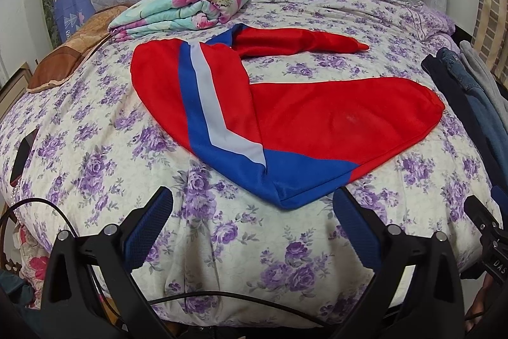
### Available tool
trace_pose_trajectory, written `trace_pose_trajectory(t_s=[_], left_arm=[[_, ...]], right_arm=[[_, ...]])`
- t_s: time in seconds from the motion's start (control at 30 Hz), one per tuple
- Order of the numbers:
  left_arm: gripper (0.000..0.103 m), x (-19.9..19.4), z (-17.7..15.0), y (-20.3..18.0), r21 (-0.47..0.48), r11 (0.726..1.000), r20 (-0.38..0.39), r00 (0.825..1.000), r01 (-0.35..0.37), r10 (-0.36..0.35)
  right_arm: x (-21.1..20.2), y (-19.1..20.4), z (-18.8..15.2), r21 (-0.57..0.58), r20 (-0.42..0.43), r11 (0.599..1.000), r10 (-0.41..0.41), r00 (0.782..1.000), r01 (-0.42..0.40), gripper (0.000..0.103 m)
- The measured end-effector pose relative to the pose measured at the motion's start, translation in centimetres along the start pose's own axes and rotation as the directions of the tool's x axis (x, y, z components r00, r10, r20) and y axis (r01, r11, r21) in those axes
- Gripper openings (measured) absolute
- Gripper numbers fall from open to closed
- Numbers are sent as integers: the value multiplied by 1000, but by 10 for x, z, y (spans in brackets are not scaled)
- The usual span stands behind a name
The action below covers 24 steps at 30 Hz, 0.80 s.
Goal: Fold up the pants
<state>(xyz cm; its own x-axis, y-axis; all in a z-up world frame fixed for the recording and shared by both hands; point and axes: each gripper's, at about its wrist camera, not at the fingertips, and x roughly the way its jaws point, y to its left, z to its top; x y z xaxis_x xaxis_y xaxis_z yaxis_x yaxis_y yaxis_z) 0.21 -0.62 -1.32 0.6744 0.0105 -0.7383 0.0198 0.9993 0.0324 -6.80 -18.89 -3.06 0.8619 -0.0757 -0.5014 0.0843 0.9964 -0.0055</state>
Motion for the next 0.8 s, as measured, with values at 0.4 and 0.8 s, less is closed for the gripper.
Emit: trace_pose_trajectory(t_s=[0.4,0.8], left_arm=[[98,0,0,0,-1,1000,-1,1000,-1,1],[98,0,1,-1,0,1000,-3,1000,-1,1]], right_arm=[[-1,-2,2,1,-2,1000,4,1000,-4,100],[-1,-2,3,2,-4,1000,4,1000,-4,100]])
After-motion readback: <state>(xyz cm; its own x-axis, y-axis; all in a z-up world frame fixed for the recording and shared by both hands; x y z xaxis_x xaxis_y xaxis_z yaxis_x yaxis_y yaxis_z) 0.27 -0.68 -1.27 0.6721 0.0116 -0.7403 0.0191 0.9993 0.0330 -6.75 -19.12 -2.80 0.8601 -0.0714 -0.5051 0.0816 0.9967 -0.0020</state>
